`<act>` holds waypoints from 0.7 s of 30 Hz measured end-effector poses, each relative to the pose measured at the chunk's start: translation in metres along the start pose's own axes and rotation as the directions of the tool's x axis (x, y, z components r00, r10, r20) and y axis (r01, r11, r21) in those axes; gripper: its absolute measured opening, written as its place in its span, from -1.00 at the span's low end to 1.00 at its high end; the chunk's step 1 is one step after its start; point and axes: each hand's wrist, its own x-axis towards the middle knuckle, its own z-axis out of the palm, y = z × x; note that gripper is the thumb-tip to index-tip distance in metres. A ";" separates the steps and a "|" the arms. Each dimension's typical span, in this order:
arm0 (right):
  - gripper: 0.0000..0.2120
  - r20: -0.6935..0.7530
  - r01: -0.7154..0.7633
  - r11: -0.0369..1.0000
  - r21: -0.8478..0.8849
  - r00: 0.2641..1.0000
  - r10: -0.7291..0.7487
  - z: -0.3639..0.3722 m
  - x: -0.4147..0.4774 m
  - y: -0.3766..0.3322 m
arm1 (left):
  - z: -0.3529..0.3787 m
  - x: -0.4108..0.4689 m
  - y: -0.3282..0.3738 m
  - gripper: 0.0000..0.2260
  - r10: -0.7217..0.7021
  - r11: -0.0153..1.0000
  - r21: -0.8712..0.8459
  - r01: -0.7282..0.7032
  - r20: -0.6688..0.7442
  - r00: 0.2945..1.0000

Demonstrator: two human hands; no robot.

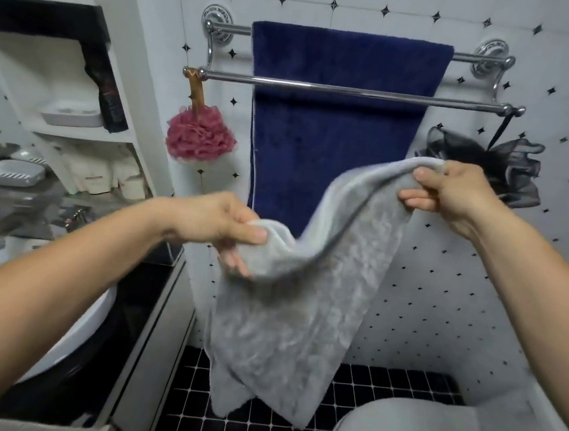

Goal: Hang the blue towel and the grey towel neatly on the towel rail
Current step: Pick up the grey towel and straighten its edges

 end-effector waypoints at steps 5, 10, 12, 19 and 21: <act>-0.81 0.432 -0.105 0.994 -0.036 0.895 0.110 -0.002 -0.023 0.001 | -0.038 0.021 -0.013 -0.79 -0.173 0.863 -0.447 -0.235 -0.700 0.693; -0.91 0.060 -0.022 0.967 -0.252 0.997 0.038 -0.003 -0.011 0.007 | -0.034 0.022 -0.032 -0.81 -0.142 0.974 -0.223 0.042 -0.453 0.880; -0.92 0.400 -0.063 0.961 -0.268 0.901 0.171 -0.002 -0.027 0.003 | -0.037 0.020 -0.023 -0.77 -0.171 0.953 -0.302 0.031 -0.448 0.878; -0.76 0.093 0.043 0.930 -0.364 0.996 -0.009 -0.023 0.002 0.010 | -0.043 0.011 -0.014 -0.82 -0.185 0.918 -0.395 0.030 -0.361 0.914; -0.78 0.227 0.045 0.958 -0.283 0.974 0.021 -0.024 -0.003 0.013 | -0.051 0.009 -0.010 -0.84 -0.244 0.914 -0.401 0.059 -0.430 0.869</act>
